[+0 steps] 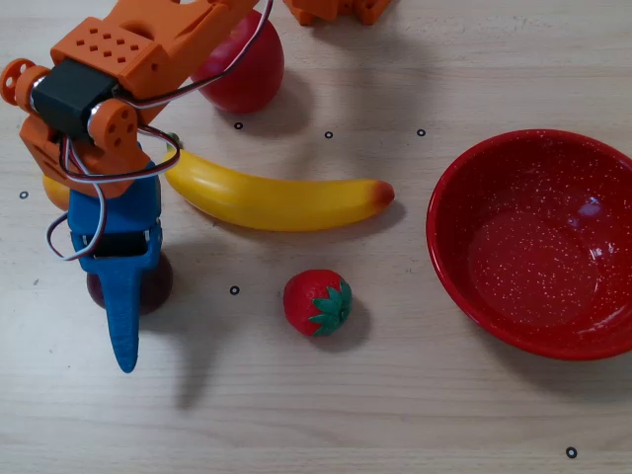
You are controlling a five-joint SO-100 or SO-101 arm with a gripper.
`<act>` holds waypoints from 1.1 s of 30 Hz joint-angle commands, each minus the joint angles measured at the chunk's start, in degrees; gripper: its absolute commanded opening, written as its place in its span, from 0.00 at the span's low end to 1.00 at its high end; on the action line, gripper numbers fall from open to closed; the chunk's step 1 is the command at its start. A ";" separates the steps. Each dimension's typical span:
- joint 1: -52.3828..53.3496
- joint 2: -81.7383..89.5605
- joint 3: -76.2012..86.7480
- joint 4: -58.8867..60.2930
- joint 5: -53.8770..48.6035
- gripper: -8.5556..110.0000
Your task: Put plum in the red bowl.
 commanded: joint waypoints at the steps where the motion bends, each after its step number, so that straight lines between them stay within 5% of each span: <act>1: -0.53 2.64 -4.39 0.97 -1.76 0.60; 33: -2.64 2.29 -4.75 0.62 -4.31 0.60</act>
